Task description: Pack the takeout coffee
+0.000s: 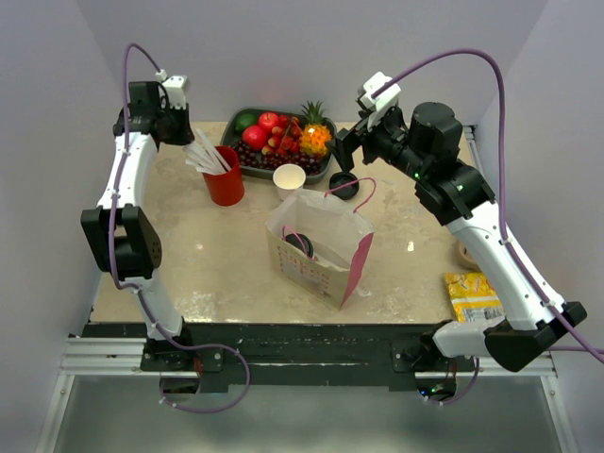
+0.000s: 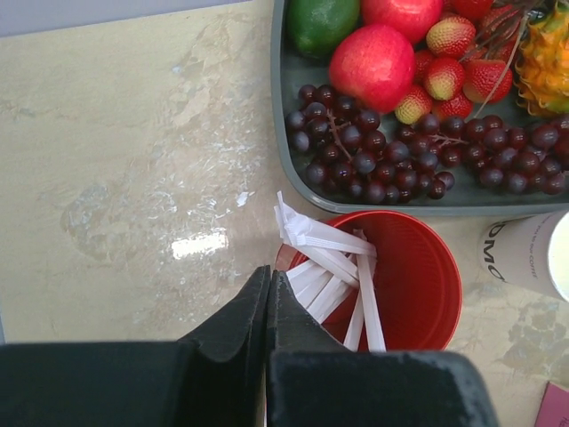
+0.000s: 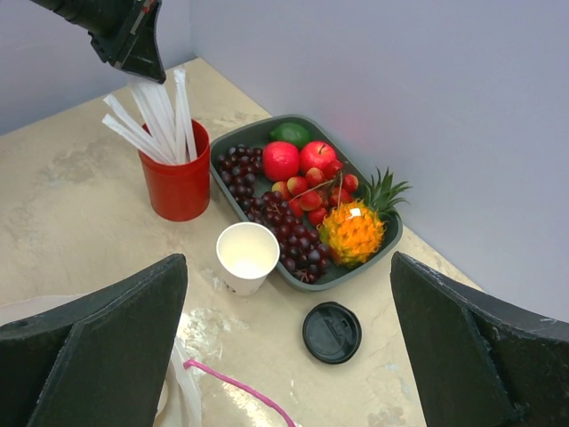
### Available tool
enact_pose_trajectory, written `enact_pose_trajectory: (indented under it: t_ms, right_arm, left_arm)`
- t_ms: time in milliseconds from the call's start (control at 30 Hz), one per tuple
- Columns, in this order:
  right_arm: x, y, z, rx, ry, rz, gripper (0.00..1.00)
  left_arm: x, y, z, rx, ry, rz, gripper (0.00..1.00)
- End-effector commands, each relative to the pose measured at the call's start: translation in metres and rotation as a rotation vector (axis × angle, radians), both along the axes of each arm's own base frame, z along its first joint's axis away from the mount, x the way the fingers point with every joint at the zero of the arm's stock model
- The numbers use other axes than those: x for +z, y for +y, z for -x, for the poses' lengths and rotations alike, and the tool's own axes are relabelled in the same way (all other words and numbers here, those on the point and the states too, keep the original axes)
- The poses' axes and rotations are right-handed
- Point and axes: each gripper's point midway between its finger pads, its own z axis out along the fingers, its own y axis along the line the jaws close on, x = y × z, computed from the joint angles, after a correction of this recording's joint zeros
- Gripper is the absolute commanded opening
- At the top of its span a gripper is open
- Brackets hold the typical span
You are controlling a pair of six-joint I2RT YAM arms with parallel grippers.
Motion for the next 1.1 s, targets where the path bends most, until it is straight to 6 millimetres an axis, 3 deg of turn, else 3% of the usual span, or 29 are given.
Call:
enact_pose_trajectory:
  t_ms: [0, 267, 433, 533, 767, 933, 1067]
  right_arm:
    - [0.026, -0.005, 0.004, -0.005, -0.063, -0.047, 0.99]
    - [0.02, -0.007, -0.001, -0.023, -0.065, -0.029, 0.99]
    - [0.015, -0.007, -0.008, -0.037, -0.061, -0.01, 0.99]
    - [0.011, -0.004, -0.01, -0.031, -0.051, -0.009, 0.99]
    - [0.011, -0.005, -0.008, -0.032, -0.046, -0.017, 0.99]
    - [0.005, -0.011, -0.003, -0.042, -0.039, -0.01, 0.99]
    - [-0.001, -0.014, -0.003, -0.048, -0.033, -0.006, 0.99]
  left_arm:
    - [0.082, -0.005, 0.003, -0.033, -0.194, -0.001, 0.0]
    - [0.175, -0.007, 0.039, -0.046, -0.411, -0.065, 0.0]
    - [0.205, -0.006, 0.06, -0.048, -0.479, -0.098, 0.0]
    - [0.203, -0.008, 0.063, -0.051, -0.476, -0.093, 0.0]
    - [0.166, -0.018, 0.061, -0.083, -0.397, -0.027, 0.0]
    - [0.163, -0.028, 0.063, -0.101, -0.383, 0.022, 0.0]
    - [0.148, -0.033, 0.061, -0.107, -0.349, 0.041, 0.0]
